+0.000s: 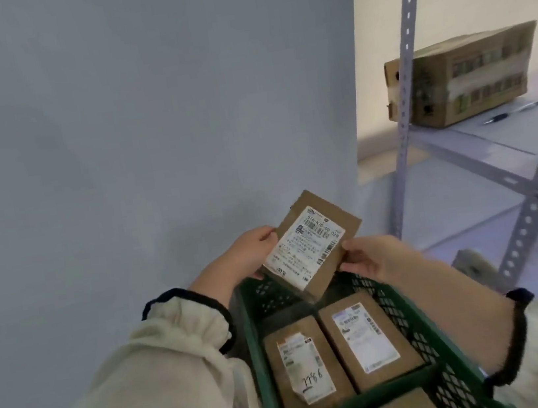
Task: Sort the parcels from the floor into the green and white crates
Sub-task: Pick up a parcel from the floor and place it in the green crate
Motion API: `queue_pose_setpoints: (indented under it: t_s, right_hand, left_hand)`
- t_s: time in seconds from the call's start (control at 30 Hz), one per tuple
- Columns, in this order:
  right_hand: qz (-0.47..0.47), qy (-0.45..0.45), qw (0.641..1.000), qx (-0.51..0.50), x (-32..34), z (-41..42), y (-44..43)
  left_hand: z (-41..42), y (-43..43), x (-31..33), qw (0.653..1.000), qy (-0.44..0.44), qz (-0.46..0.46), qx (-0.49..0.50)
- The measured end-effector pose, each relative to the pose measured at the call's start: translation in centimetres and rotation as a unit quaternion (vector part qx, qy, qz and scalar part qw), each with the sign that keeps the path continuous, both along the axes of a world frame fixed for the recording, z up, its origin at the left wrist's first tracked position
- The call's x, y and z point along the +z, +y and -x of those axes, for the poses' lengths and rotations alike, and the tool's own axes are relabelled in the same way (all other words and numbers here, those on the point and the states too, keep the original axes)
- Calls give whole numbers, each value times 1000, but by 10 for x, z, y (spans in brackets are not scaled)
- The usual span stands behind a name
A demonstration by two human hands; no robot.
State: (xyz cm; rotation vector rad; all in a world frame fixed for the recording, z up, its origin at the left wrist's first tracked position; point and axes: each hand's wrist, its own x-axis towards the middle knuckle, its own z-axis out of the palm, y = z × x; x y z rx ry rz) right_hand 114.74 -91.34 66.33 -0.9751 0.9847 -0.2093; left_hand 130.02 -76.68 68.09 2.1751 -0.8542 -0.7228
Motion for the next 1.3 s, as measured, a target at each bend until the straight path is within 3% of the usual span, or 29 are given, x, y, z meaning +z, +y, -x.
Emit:
queue_pose_setpoints:
  t_s: [0.13,0.27,0.53,0.63,0.7,0.83,0.93,1.07,1.3]
  right_hand:
    - [-125,-35,989,-70,-73,-23,-26]
    - [-184,-41,974,-122,-135,-40,-29]
    - [-218,-6,964,-150,-184,-58,-45]
    - [-224,-1,964,-144,-191,-54,-55]
    - [-229,-4,965,-131,-192,-49,-59]
    - [-229,5,969,-90,-187,-47,-61]
    - [-214,30,975,-57,-185,-50,-61]
    - [-197,57,979,-22,-193,-51,-63]
    - [-211,30,977,-17,-205,-51,-67]
  left_hand:
    - [-29,-57,-56,999,-24,-41,13]
    - [-48,-80,-114,997,-57,-40,27]
    - [-57,-111,-192,990,-45,27,128]
    - [-53,-118,-203,981,-98,54,159]
    - [-44,-121,-207,963,-116,80,229]
    - [-24,-118,-223,929,10,91,358]
    - [-18,-114,-240,924,71,64,371]
    - [-11,-109,-264,930,90,26,354]
    - [-10,-109,-282,936,47,-5,348]
